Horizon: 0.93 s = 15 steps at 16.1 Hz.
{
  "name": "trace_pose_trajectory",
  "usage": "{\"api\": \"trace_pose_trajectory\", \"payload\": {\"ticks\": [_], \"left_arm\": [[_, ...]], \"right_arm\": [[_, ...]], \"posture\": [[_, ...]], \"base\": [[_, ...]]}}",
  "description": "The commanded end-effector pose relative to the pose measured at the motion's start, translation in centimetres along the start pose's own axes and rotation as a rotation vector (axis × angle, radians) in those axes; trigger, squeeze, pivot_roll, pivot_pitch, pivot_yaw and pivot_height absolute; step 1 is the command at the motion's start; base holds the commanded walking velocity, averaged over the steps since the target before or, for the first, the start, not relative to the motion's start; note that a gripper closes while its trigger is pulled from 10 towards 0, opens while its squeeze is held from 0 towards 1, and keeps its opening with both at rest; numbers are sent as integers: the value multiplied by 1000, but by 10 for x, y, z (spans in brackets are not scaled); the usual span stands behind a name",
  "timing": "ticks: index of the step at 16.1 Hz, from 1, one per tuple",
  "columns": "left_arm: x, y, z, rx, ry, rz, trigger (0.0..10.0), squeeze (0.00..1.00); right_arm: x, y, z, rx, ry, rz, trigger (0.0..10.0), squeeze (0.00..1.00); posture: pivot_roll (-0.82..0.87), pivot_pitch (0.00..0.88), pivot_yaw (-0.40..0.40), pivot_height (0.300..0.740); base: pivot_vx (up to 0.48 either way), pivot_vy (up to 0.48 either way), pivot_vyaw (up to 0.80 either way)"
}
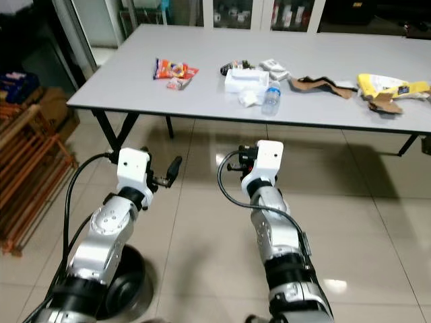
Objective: Picking trash to rubbish bin
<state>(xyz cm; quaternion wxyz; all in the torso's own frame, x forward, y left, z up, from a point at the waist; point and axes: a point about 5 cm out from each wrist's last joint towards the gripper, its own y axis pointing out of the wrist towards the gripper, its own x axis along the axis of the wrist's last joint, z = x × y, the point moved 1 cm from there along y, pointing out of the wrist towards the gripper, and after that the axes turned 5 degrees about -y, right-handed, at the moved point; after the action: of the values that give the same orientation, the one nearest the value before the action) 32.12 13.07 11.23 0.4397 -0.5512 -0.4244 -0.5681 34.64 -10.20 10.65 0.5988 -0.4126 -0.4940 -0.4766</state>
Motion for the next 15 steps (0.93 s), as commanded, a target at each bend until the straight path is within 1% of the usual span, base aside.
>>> {"api": "trace_pose_trajectory", "payload": {"ticks": [1, 15], "left_arm": [[0, 2, 0, 2, 14, 9, 10000, 0], [0, 1, -1, -8, 24, 2, 10000, 0]], "right_arm": [[1, 0, -3, -7, -1, -1, 10000, 0], [3, 0, -3, -8, 13, -12, 10000, 0]], "posture": [[16, 48, 17, 740], [17, 53, 17, 740]], "base": [[368, 0, 0], [383, 0, 0]]}}
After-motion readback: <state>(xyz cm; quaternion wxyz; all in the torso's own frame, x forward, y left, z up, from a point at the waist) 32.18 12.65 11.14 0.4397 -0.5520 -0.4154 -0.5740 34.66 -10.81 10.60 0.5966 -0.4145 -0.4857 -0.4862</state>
